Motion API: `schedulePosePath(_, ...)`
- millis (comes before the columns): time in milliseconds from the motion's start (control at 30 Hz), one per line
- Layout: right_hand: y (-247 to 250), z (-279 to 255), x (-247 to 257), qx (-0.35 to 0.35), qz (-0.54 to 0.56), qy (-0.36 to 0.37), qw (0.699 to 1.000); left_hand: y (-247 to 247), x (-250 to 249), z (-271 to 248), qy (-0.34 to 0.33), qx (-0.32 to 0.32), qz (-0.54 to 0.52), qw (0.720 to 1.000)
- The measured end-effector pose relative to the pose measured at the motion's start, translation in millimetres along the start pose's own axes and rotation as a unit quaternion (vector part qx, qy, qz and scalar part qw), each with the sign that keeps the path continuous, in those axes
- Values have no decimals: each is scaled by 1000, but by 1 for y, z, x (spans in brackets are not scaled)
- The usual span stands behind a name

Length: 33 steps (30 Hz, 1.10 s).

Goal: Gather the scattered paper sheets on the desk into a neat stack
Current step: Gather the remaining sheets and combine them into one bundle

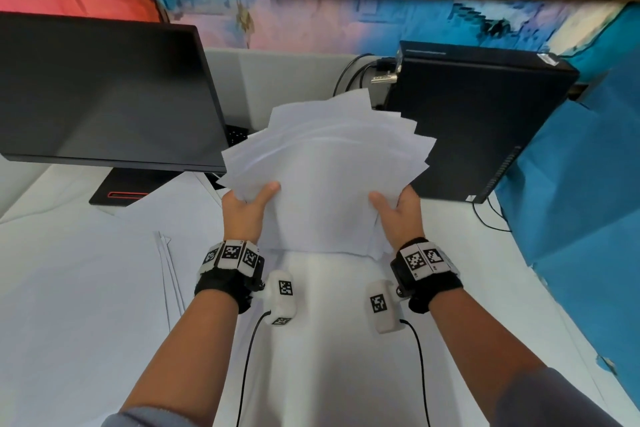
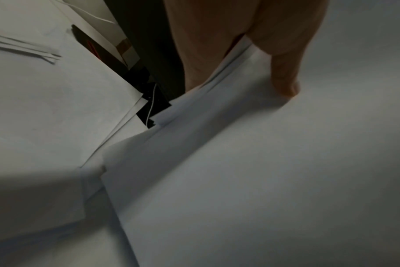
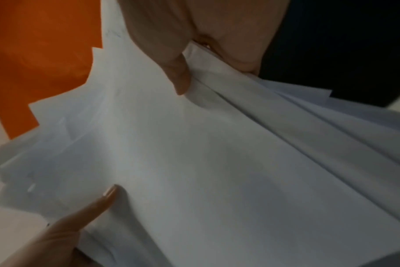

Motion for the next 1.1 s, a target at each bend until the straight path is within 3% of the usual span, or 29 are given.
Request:
schedulePosePath(133, 11, 2, 10, -5, 16, 15, 1000, -3, -5, -4, -16, 17, -18, 1000)
schedulePosePath(300, 21, 3, 0, 14, 111, -46, 993, -9, -7, 1, -6, 83, 1, 997)
schedulePosePath(467, 1, 2, 20, 50, 86, -22, 995, -18, -16, 9, -7, 108, -6, 994)
schedulePosePath(600, 5, 11, 35, -11, 5, 33, 999, -17, -30, 15, -35, 75, -27, 996)
schedulePosePath(733, 13, 15, 43, -46, 5, 61, 997, -21, -39, 14, -52, 68, -41, 995)
schedulePosePath(933, 12, 15, 33, 43, 97, -4, 994, -23, -39, 12, -25, 116, -2, 993)
schedulePosePath(1100, 4, 19, 30, 64, 73, -17, 995, -32, -44, 15, -29, 159, -10, 987)
Point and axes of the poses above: each hand's wrist, its own z-axis towards the middle knuckle, its own y-axis out of the back of the hand, x = y × z, the point moved 7 cm from there along z, towards the middle knuckle
